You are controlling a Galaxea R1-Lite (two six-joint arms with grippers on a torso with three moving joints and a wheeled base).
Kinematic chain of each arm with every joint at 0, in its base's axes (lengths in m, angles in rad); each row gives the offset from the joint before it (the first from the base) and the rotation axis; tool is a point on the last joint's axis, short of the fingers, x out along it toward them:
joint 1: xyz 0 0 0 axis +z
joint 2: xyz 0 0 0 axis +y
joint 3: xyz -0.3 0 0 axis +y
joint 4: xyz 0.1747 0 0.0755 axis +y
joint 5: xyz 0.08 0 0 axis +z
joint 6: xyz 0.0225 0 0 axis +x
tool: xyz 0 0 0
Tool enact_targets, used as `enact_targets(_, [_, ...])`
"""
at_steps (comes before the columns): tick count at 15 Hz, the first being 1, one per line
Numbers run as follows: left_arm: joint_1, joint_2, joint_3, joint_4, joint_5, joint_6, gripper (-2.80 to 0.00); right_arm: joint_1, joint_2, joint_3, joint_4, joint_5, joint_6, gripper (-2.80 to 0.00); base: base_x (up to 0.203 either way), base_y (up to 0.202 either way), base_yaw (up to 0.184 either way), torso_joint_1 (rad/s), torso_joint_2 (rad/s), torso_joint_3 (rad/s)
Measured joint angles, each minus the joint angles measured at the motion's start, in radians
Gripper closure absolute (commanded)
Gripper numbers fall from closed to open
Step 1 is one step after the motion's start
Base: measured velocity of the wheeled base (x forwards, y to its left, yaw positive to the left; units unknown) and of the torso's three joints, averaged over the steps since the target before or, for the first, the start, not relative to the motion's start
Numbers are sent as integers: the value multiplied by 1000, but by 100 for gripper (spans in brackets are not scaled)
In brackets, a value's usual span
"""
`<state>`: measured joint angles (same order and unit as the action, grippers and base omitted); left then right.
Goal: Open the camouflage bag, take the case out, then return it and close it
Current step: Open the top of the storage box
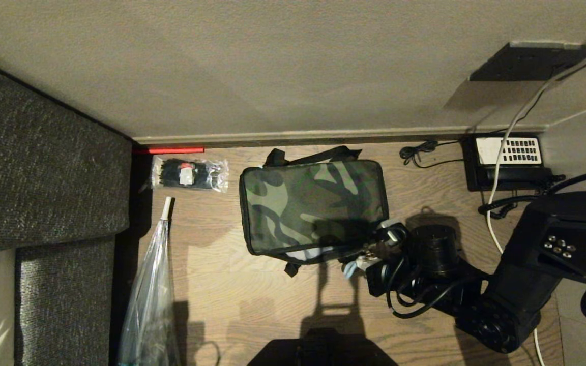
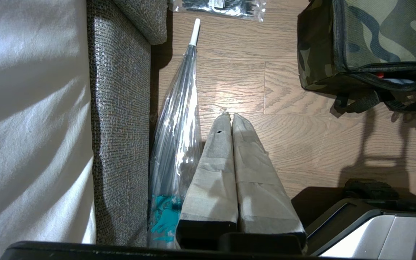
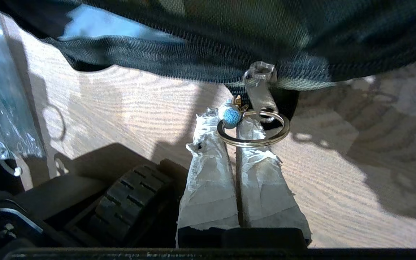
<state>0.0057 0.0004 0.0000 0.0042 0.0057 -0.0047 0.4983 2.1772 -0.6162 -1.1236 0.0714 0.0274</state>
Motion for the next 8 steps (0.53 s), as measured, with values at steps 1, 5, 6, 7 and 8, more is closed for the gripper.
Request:
enact_targets(1, [0, 0, 0, 0, 0, 1, 0, 0, -4, 3, -1, -1, 0, 0, 0, 0, 0, 0, 0, 0])
enact_targets(5, [0, 0, 0, 0, 0, 0, 0, -1, -12, 10, -1, -7, 0, 0, 0, 0, 0, 0, 0, 0])
enact_targets(6, [0, 0, 0, 0, 0, -1, 0, -3, -13, 10, 0, -7, 0, 0, 0, 0, 0, 0, 0, 0])
enact_targets(7, [0, 0, 0, 0, 0, -1, 0, -5, -14, 12, 0, -7, 0, 0, 0, 0, 0, 0, 0, 0])
enact_targets(8, [0, 0, 0, 0, 0, -1, 0, -7, -15, 14, 0, -6, -1, 0, 0, 0, 0, 0, 0, 0])
